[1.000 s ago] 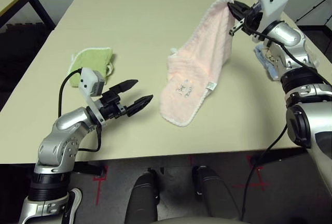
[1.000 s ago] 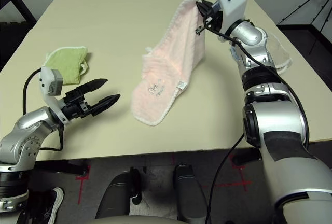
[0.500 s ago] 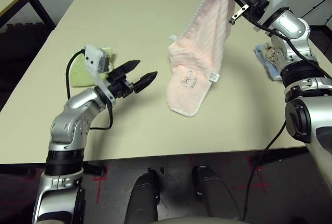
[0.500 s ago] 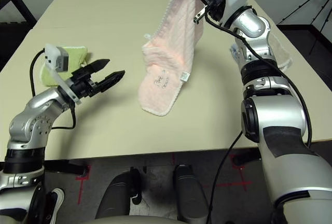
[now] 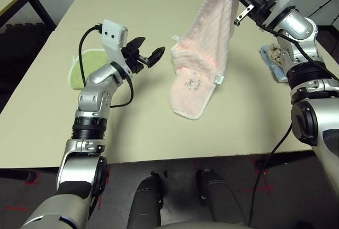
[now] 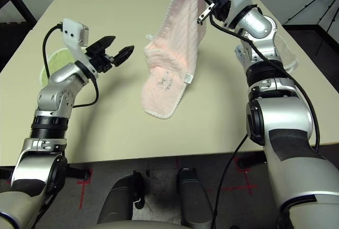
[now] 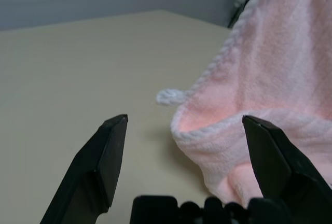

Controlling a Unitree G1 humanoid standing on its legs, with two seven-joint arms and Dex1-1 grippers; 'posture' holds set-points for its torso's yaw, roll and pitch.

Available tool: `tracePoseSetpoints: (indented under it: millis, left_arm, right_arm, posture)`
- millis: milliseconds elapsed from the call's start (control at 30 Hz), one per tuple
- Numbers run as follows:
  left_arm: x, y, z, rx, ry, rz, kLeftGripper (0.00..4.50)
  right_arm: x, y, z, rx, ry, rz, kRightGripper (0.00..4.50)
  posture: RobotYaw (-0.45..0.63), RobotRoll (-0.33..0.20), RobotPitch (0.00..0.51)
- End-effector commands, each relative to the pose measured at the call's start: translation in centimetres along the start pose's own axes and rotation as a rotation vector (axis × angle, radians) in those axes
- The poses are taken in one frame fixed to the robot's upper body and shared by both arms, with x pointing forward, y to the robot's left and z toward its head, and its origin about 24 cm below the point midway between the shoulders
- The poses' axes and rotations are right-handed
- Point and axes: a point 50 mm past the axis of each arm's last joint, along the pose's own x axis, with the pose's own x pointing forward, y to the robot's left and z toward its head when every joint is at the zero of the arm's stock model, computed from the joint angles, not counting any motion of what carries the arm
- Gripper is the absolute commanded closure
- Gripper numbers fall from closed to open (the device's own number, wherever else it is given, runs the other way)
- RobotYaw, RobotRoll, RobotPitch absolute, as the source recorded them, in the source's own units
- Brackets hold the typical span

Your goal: Fold the towel and set it aside.

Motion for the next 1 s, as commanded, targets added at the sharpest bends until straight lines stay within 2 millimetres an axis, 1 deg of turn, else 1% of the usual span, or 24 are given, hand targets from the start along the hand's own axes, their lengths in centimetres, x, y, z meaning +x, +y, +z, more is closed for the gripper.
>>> tracePoseSetpoints:
  millis: [33,200,300,367,533,700,800,933,1000]
  left_arm:
    - [1.2,-0.1,-0.4,-0.025,0.061,0.009,0.00]
    - [3.2,-1.2,-0.2,-0.075,0.070,-0.029,0.00]
    - [4.4,-2.4,-0.6,-0.124,0.084,-0.073,0.00]
    - [4.9,-2.8,-1.0,-0.171,0.093,-0.078,0.00]
    - [5.5,-3.3,-1.6,-0.201,0.114,-0.070,0.00]
    - [5.6,-3.0,-2.9,-0.184,0.170,-0.032,0.00]
    - [5.4,-2.8,-3.9,-0.142,0.219,-0.011,0.00]
    - [4.4,-2.5,-5.2,-0.096,0.269,-0.005,0.00]
    - [3.2,-2.0,-6.0,-0.087,0.290,0.003,0.00]
  right_arm:
    - [0.3,-0.6,1.1,-0.020,-0.052,0.002,4.47]
    - [0.4,-0.2,1.2,-0.023,-0.074,0.021,4.47]
    - [0.7,-0.3,1.9,-0.027,-0.107,0.026,4.47]
    - [0.8,-0.4,2.2,-0.024,-0.123,0.027,4.47]
    - [1.1,-0.1,2.7,-0.030,-0.153,0.048,4.47]
    - [1.4,0.2,3.4,-0.030,-0.190,0.067,4.47]
    - [1.7,0.0,4.2,-0.031,-0.224,0.055,4.47]
    - [2.0,-1.0,5.2,-0.037,-0.244,0.016,4.47]
    - [2.0,-1.5,5.4,-0.045,-0.240,-0.001,4.47]
  posture:
    - [-0.11,0.000,0.132]
    - [-0.12,0.000,0.133]
    - [-0.13,0.000,0.133]
    - [-0.14,0.000,0.133]
    - [-0.14,0.000,0.136]
    - [-0.15,0.000,0.135]
    - [-0.15,0.000,0.135]
    - [-0.16,0.000,0.135]
    - [-0.15,0.000,0.135]
